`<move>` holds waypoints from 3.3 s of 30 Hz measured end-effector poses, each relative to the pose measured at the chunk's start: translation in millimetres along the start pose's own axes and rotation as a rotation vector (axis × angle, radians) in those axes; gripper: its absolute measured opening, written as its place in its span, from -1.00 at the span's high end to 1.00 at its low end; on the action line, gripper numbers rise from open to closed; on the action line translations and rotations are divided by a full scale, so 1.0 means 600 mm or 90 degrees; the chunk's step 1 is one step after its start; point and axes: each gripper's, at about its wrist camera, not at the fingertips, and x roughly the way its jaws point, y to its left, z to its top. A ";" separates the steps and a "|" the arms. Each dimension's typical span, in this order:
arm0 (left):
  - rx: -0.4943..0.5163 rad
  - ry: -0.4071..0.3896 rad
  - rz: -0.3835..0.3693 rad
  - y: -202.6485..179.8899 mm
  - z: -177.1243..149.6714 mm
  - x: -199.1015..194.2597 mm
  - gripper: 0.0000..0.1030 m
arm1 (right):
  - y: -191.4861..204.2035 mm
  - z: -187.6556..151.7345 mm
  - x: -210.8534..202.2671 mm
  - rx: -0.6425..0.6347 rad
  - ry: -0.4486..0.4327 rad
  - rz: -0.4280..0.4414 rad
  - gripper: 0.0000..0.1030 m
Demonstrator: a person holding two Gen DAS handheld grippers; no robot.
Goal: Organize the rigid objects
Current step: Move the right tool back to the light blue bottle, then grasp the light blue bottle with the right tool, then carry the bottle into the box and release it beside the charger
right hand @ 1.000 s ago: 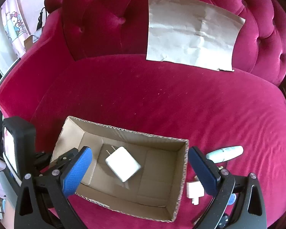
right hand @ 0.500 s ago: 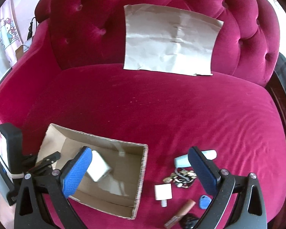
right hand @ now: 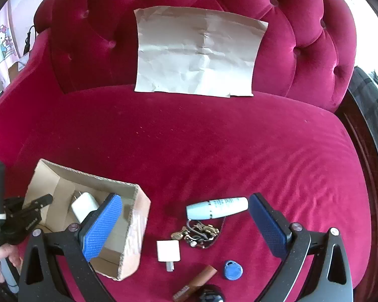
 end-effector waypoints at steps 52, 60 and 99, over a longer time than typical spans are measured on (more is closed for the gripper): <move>0.006 0.000 0.001 0.002 0.005 0.001 0.92 | -0.079 -0.037 0.174 0.022 0.119 0.009 -0.76; 0.008 0.000 0.002 0.002 0.005 0.001 0.92 | -0.074 -0.022 0.153 0.028 0.098 -0.008 -0.76; 0.009 -0.004 0.005 -0.001 0.006 0.003 0.92 | 0.060 0.026 0.015 -0.011 0.020 0.045 -0.76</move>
